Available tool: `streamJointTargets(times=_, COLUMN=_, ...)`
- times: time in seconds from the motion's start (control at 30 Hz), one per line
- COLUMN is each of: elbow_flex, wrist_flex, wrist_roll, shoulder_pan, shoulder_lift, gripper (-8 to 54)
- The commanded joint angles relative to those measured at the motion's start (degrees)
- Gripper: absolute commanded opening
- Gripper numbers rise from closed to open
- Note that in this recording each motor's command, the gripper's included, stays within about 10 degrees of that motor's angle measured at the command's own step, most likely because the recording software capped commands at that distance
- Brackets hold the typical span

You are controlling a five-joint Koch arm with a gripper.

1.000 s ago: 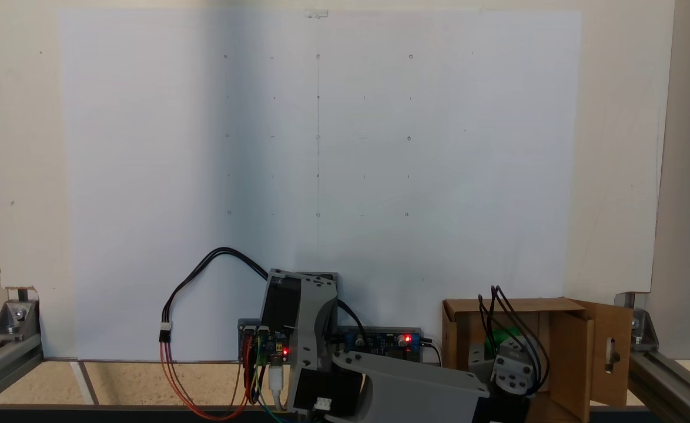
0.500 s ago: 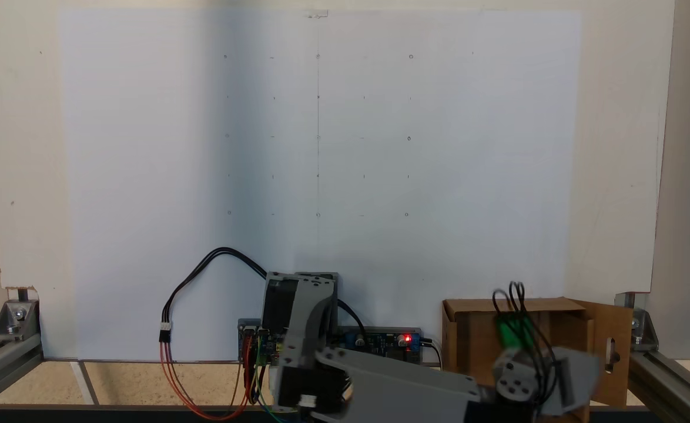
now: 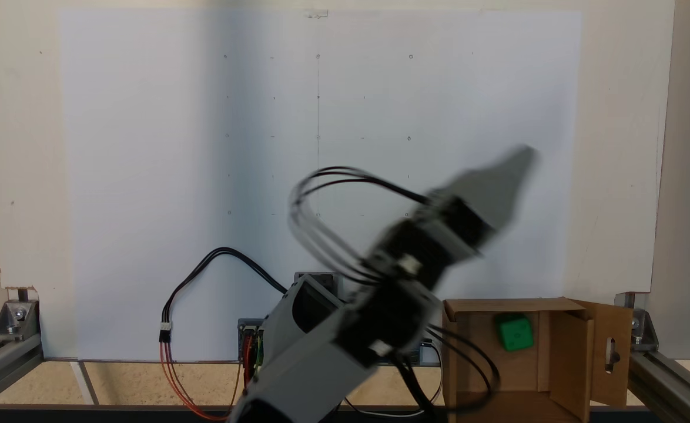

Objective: Grasp a green dice and put it in the bin.

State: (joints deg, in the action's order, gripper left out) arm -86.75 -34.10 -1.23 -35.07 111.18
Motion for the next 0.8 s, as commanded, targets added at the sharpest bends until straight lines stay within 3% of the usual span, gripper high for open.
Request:
streamJointTargets(times=0.0, elbow_flex=-2.4, wrist_flex=2.3, wrist_roll=-2.1, shoulder_pan=9.1, shoulder_lift=5.4, gripper=44.6)
streamJointTargets(times=0.23, elbow_flex=-23.5, wrist_flex=15.1, wrist_roll=-2.0, shoulder_pan=35.4, shoulder_lift=13.4, gripper=44.7)
streamJointTargets(times=0.53, elbow_flex=-52.6, wrist_flex=38.8, wrist_roll=1.7, shoulder_pan=35.7, shoulder_lift=24.3, gripper=45.4)
streamJointTargets(times=0.77, elbow_flex=-73.4, wrist_flex=57.5, wrist_roll=3.1, shoulder_pan=32.1, shoulder_lift=24.6, gripper=44.1)
